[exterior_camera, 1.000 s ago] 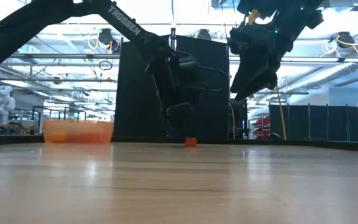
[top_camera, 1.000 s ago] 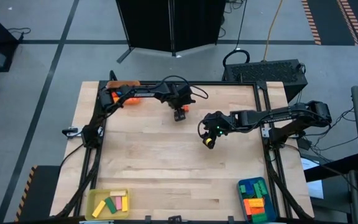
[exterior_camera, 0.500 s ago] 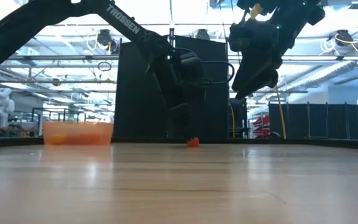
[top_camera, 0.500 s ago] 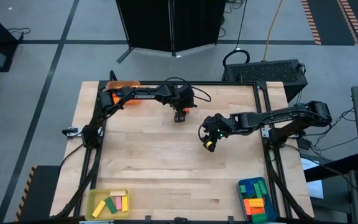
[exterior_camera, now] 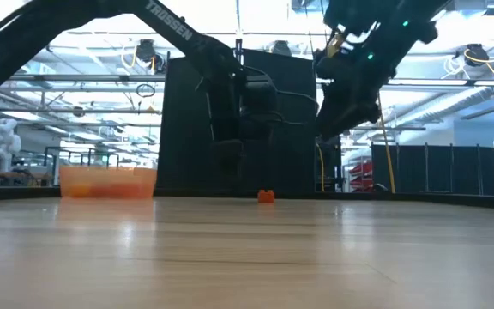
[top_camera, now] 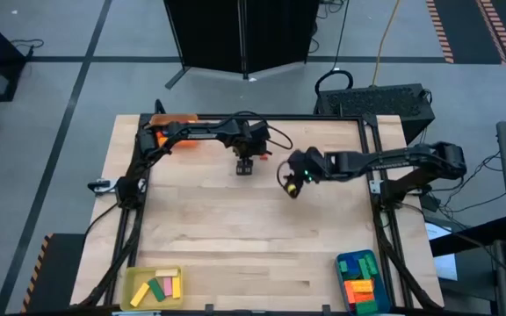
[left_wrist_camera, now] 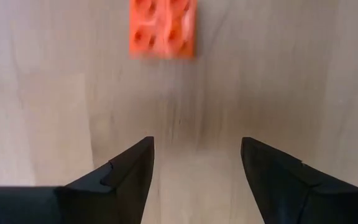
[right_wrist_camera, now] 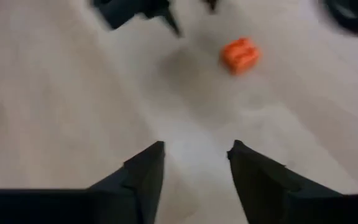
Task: Sort blocks by size
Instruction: Put the orange 4 stud game piece into the orange bin
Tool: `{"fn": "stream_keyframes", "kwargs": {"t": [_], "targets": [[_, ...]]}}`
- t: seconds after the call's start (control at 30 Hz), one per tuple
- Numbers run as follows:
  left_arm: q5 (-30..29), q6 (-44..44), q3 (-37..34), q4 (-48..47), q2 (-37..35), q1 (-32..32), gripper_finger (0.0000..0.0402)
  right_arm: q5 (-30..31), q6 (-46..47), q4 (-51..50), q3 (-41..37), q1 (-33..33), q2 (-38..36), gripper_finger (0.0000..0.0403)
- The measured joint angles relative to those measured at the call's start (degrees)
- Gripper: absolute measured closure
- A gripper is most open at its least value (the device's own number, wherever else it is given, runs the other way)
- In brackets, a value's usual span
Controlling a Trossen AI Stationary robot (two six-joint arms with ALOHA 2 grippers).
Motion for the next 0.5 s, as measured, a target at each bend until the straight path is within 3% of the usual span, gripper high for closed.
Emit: {"fn": "stream_keyframes", "kwargs": {"t": [0.3,0.5], "targets": [[1.06,-1.61,-7.51,0.21,-8.84,2.33,0.0209,-3.21,-0.01,9.3,0.04,-8.26,5.5,0.0381],[5.6,-2.23,-20.91,10.47,-19.51,6.03,0.0238,-4.78,1.23,14.35,0.04,-13.37,8.5,0.0394]]}}
